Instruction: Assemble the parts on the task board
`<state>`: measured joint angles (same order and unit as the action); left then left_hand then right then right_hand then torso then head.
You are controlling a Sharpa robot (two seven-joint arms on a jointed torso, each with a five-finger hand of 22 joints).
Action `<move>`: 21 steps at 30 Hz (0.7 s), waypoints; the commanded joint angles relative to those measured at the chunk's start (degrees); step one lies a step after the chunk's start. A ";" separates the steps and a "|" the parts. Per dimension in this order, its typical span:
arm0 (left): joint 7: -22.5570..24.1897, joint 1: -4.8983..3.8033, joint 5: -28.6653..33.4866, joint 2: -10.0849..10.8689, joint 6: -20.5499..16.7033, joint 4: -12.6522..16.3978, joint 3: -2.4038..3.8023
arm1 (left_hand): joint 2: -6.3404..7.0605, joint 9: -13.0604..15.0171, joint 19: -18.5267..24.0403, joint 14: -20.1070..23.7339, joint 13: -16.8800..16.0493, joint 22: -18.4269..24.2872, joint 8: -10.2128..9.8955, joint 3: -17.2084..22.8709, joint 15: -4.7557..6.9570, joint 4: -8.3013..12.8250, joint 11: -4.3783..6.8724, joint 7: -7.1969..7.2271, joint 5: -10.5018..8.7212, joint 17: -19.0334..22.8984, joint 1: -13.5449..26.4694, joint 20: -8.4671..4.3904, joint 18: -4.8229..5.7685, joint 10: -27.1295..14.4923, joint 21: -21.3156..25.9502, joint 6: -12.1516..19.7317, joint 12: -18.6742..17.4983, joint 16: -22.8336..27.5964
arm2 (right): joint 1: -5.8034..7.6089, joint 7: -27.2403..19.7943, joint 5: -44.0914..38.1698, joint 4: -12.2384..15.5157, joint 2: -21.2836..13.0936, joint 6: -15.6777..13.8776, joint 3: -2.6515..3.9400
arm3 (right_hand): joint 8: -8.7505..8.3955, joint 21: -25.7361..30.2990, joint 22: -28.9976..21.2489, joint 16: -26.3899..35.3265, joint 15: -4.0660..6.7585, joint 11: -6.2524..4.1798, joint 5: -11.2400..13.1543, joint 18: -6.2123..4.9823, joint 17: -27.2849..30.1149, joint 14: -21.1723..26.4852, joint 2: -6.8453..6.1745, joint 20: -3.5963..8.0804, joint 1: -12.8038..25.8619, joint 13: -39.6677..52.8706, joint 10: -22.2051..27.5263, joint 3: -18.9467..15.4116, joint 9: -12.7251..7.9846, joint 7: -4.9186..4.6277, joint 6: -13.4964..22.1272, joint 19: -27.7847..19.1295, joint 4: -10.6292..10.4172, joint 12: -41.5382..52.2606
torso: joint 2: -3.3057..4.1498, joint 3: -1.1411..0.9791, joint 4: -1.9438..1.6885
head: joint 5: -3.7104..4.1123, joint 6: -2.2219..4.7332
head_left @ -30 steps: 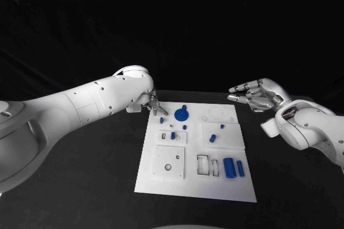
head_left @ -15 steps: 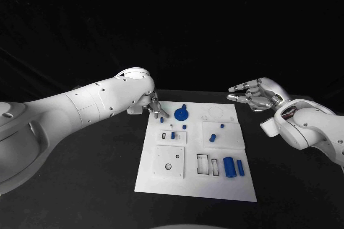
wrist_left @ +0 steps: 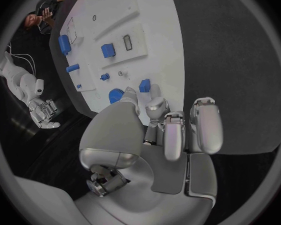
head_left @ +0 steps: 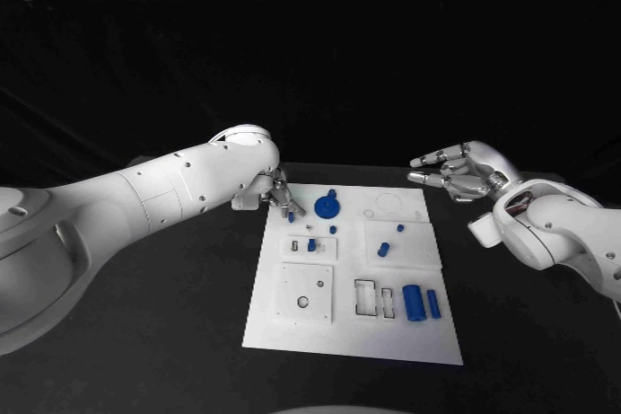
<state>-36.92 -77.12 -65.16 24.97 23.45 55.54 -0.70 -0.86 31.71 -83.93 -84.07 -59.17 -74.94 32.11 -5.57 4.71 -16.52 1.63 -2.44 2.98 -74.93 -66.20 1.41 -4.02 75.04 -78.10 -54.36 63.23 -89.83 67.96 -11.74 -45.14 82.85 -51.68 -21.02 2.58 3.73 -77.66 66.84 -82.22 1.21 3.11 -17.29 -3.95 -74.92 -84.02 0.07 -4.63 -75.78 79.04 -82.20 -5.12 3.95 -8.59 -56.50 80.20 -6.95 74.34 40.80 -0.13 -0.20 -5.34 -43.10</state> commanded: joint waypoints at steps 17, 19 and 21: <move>0.38 0.23 5.14 -0.15 0.50 -0.30 -0.05 | -0.99 0.05 -1.88 -5.93 -0.17 -0.99 0.49 4.20 0.58 0.27 0.16 0.17 -0.04 -15.07 -4.07 -0.54 0.80 0.58 -0.48 -0.69 0.61 -0.17 | -0.22 -0.43 -0.53 -0.35 0.43 1.06 0.00 | 0.29 0.20 -0.05 0.14 -0.01 0.10 0.03 -0.77 -0.77 -3.01 0.24 -0.11 0.43 0.36 0.40 -0.38 0.03 0.33 0.08 -0.37 0.08 -0.30 | 0.02 0.05 -0.01 | -0.10 -0.23; 0.31 0.23 5.34 -0.15 0.47 -0.35 -0.05 | -0.96 0.10 -1.88 -5.93 -0.17 -1.00 0.58 4.35 0.59 0.28 0.18 0.20 -0.04 -15.07 -4.23 -0.55 0.80 0.59 -0.49 -0.74 0.61 -0.17 | -0.23 -0.42 -0.53 -0.36 0.44 1.06 0.00 | 0.29 0.20 -0.05 0.14 -0.01 0.10 0.03 -0.77 -0.77 -3.01 0.24 -0.11 0.43 0.36 0.40 -0.38 0.03 0.33 0.08 -0.37 0.08 -0.30 | 0.02 0.05 -0.03 | -0.08 -0.24; 0.27 0.23 5.49 -0.14 0.38 -0.39 -0.05 | -1.02 0.19 -1.87 -5.93 -0.17 -1.01 0.72 4.69 0.62 0.35 0.23 0.26 -0.03 -15.07 -4.63 -0.57 0.80 0.61 -0.47 -0.78 0.63 -0.17 | -0.24 -0.43 -0.53 -0.36 0.45 1.06 0.00 | 0.29 0.20 -0.05 0.14 -0.01 0.10 0.03 -0.77 -0.77 -3.01 0.24 -0.11 0.43 0.36 0.40 -0.38 0.03 0.33 0.08 -0.37 0.08 -0.30 | 0.02 0.05 -0.05 | -0.10 -0.28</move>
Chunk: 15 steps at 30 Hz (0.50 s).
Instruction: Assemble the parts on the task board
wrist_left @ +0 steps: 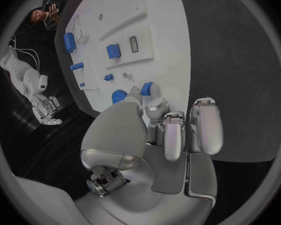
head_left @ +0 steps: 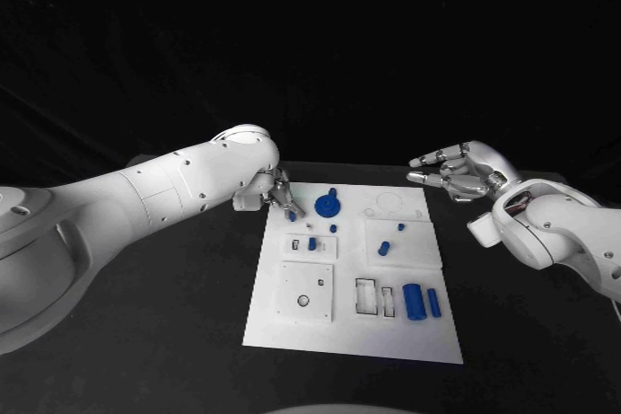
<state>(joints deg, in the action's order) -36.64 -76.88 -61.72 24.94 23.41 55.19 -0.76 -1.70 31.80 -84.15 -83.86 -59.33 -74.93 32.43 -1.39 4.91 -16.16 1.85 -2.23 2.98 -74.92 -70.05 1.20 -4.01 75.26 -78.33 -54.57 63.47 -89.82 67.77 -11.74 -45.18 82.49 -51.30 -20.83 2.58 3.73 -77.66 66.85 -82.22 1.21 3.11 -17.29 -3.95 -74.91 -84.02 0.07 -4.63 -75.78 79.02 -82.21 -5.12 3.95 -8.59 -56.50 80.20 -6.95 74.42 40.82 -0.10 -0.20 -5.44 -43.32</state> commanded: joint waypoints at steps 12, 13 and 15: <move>0.84 0.00 4.81 0.38 -3.32 0.17 0.00 | 0.07 3.10 -1.54 -6.14 0.56 -0.93 2.79 21.28 0.66 5.58 0.49 0.20 0.17 -15.08 -10.51 -0.69 0.73 0.26 0.19 2.17 -0.39 -0.18 | -0.14 -0.35 -0.48 -0.19 0.22 1.09 0.00 | 0.29 0.21 -0.06 0.14 -0.01 0.10 0.03 -0.78 -0.78 -3.01 0.24 -0.11 0.43 0.37 0.41 -0.38 0.03 0.33 0.08 -0.37 0.08 -0.39 | -0.06 0.00 -0.01 | 0.07 -0.33; 0.96 0.00 5.09 0.51 -3.63 0.31 0.00 | 1.31 3.61 -1.56 -6.14 0.60 -0.98 3.26 24.17 0.54 5.56 0.54 0.14 0.08 -15.08 -9.52 -0.73 0.70 0.35 0.20 2.35 -0.36 -0.18 | -0.15 -0.33 -0.48 -0.20 0.23 1.12 0.00 | 0.30 0.22 -0.06 0.15 -0.01 0.10 0.01 -0.78 -0.78 -3.01 0.25 -0.11 0.38 0.38 0.40 -0.39 0.03 0.34 0.08 -0.37 0.12 -0.37 | -0.06 0.00 -0.01 | 0.03 -0.32; 1.15 0.00 5.51 0.75 -4.09 0.67 0.00 | 2.42 4.16 -1.57 -6.14 0.68 -1.02 3.77 27.34 0.64 5.70 0.43 0.27 0.12 -15.08 -8.44 -0.61 0.73 0.41 0.24 2.45 -0.36 -0.18 | -0.17 -0.30 -0.48 -0.22 0.24 1.17 0.00 | 0.30 0.24 -0.07 0.17 0.00 0.09 -0.03 -0.78 -0.78 -3.01 0.27 -0.10 0.29 0.39 0.38 -0.40 0.03 0.34 0.08 -0.37 0.18 -0.34 | -0.04 -0.02 -0.04 | 0.02 -0.28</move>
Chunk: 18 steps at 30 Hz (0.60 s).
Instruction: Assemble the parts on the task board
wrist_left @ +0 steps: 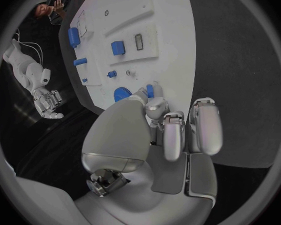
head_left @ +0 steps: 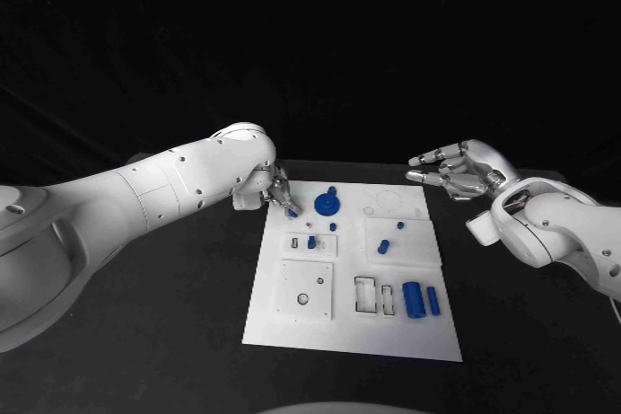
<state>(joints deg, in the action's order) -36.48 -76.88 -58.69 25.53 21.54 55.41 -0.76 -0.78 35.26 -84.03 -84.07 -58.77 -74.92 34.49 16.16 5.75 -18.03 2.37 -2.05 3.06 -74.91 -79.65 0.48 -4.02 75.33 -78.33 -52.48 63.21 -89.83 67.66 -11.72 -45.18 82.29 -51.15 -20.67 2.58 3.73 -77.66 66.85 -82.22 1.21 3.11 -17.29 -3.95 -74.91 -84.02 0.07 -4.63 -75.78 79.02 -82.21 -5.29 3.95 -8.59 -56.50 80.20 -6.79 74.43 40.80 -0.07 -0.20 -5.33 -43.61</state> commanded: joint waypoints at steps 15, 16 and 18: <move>0.16 -0.02 3.14 5.78 -6.70 10.13 -0.05 | 5.00 2.39 -1.89 -5.93 0.07 -1.66 3.35 18.11 -0.23 8.99 -0.11 0.24 -0.10 -15.09 5.48 0.13 0.84 0.84 -0.05 0.52 0.35 -0.17 | -0.12 -0.11 -0.43 -0.14 0.02 1.33 -0.01 | 0.30 0.25 -0.08 0.21 0.00 0.09 -0.02 -0.78 -0.71 -2.99 0.27 -0.10 0.29 0.36 0.41 -0.26 0.03 0.34 0.08 -0.37 0.02 -0.40 | -0.16 -0.19 -0.16 | -0.55 0.07; 0.10 -0.02 2.87 6.25 -7.08 11.00 -0.06 | 5.13 2.44 -1.94 -5.93 -0.03 -1.80 3.41 18.28 -0.22 9.07 -0.09 0.26 -0.10 -15.09 5.59 0.13 0.87 0.92 -0.16 0.50 0.45 -0.17 | -0.12 -0.10 -0.42 -0.14 0.02 1.35 -0.01 | 0.30 0.25 -0.08 0.21 0.00 0.09 -0.02 -0.78 -0.71 -2.99 0.27 -0.10 0.29 0.36 0.41 -0.26 0.03 0.34 0.08 -0.37 0.02 -0.40 | -0.20 -0.23 -0.17 | -0.57 0.07; 0.09 -0.02 1.51 7.35 -8.08 13.15 -0.08 | 5.42 2.55 -2.03 -5.93 -0.25 -2.06 3.54 18.65 -0.20 9.25 -0.06 0.31 -0.10 -15.09 5.81 0.12 0.93 1.09 -0.37 0.45 0.69 -0.17 | -0.13 -0.08 -0.40 -0.15 0.02 1.39 -0.02 | 0.30 0.25 -0.08 0.21 0.00 0.09 -0.02 -0.78 -0.71 -2.99 0.27 -0.10 0.29 0.36 0.41 -0.26 0.03 0.34 0.08 -0.37 0.02 -0.40 | -0.24 -0.29 -0.24 | -0.60 -0.01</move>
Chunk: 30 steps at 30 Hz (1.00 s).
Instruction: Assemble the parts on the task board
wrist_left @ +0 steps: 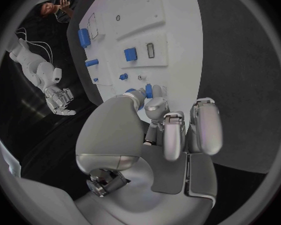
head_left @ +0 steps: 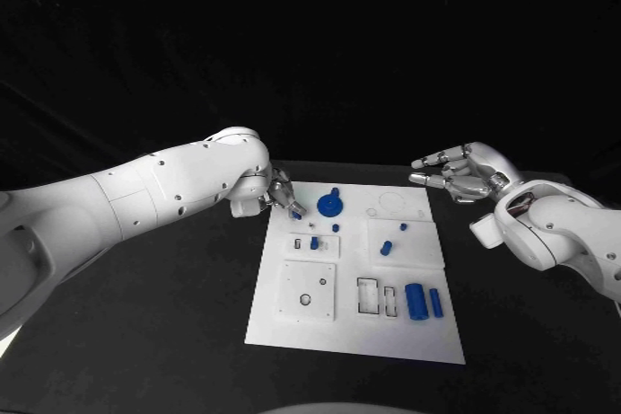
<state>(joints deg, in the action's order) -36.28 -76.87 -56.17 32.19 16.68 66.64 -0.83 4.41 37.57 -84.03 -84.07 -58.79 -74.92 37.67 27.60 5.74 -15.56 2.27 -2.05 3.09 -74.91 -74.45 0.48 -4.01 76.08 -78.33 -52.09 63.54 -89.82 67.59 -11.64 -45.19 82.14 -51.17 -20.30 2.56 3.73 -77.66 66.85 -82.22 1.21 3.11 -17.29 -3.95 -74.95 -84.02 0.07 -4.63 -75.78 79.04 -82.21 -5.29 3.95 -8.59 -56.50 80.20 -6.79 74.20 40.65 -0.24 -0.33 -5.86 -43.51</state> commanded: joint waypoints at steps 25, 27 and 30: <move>-0.21 4.34 -11.23 8.12 -10.89 16.39 -0.98 | 1.93 0.66 -2.69 -5.93 -0.98 -3.92 0.88 9.78 -0.04 7.73 0.32 0.61 -0.14 -15.09 1.61 -0.03 1.33 1.18 -1.94 -0.34 1.28 -0.18 | -0.23 -0.19 -0.31 0.08 -0.18 1.25 -0.06 | 0.30 0.25 -0.08 0.23 0.00 0.09 0.00 -0.77 -0.65 -2.99 0.26 -0.10 0.30 0.32 0.43 -0.27 0.04 0.34 0.08 -0.37 0.02 -0.20 | -0.01 0.00 -0.07 | -0.20 -0.77; -0.39 4.44 -10.94 8.28 -10.48 16.79 -0.98 | 1.95 0.67 -2.67 -5.93 -1.00 -3.87 0.89 9.85 -0.03 7.74 0.31 0.61 -0.14 -15.09 1.64 -0.03 1.31 1.20 -1.90 -0.35 1.30 -0.18 | -0.26 -0.20 -0.31 0.07 -0.17 1.27 -0.07 | 0.30 0.25 -0.08 0.23 0.00 0.09 0.00 -0.77 -0.65 -2.99 0.26 -0.10 0.30 0.32 0.43 -0.27 0.04 0.34 0.08 -0.37 0.02 -0.20 | -0.02 -0.03 -0.07 | -0.11 -0.85; -0.63 4.56 -10.45 8.48 -9.70 17.34 -0.98 | 1.95 0.67 -2.67 -5.93 -1.00 -3.87 0.89 9.85 -0.03 7.74 0.31 0.61 -0.14 -15.09 1.64 -0.03 1.31 1.20 -1.90 -0.35 1.30 -0.18 | -0.29 -0.20 -0.30 0.07 -0.18 1.31 -0.07 | 0.30 0.25 -0.08 0.23 0.00 0.09 0.00 -0.77 -0.65 -2.99 0.26 -0.10 0.30 0.32 0.43 -0.27 0.04 0.34 0.08 -0.37 0.02 -0.20 | -0.05 -0.05 -0.14 | -0.14 -1.07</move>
<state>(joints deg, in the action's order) -36.52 -72.36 -66.55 40.63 6.67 83.63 -1.84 6.37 38.32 -84.03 -84.06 -59.75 -74.91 38.33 31.08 5.74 -13.98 2.66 -2.14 2.92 -74.90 -72.48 0.49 -3.13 76.89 -80.04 -52.05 64.75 -89.82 67.36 -11.61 -45.16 82.16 -51.38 -19.92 2.49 3.73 -77.66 66.85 -82.22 1.21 3.11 -17.29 -3.94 -74.93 -84.02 0.07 -4.63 -75.78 79.04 -82.21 -5.28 3.95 -8.59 -56.50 80.20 -6.79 74.21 40.61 -0.24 -0.43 -5.98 -44.38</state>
